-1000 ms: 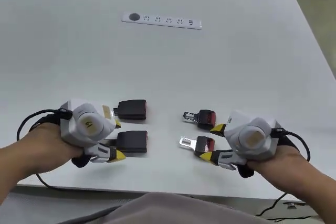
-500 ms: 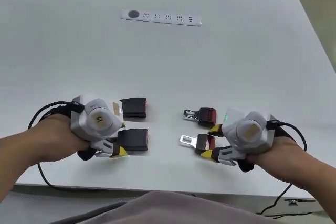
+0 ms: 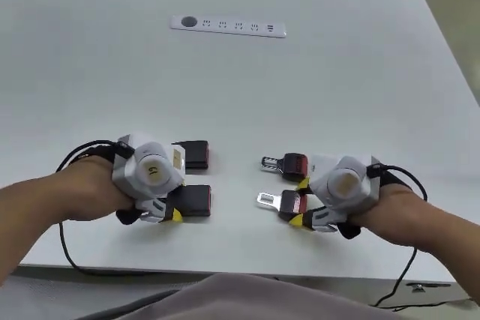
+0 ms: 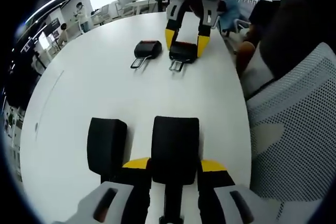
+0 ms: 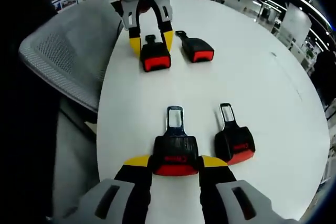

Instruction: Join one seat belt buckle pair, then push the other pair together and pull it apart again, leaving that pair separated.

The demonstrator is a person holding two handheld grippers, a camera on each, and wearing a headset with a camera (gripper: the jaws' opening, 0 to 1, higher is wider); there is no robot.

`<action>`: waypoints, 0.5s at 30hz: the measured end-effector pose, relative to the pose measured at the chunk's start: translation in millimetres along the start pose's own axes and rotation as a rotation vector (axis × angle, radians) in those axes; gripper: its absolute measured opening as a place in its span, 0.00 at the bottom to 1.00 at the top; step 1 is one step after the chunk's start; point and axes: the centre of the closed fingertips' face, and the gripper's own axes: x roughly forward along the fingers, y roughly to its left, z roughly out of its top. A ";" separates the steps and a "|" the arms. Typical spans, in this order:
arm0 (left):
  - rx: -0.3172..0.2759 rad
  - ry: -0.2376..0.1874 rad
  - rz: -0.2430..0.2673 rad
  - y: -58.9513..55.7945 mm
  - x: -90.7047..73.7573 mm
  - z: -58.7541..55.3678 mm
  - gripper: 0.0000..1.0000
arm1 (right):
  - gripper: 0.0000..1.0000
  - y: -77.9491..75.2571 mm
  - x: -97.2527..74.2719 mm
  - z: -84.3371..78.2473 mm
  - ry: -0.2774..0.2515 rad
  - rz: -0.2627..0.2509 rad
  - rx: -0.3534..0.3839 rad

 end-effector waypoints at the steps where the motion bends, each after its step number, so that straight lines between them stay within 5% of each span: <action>1: -0.002 -0.004 -0.003 0.3 0.1 1.2 0.35 | 0.32 -0.2 1.4 -1.1 0.006 0.003 -0.010; 15: 0.059 0.002 -0.031 -2.0 2.0 2.8 0.34 | 0.32 0.9 3.6 -3.6 -0.006 0.062 -0.043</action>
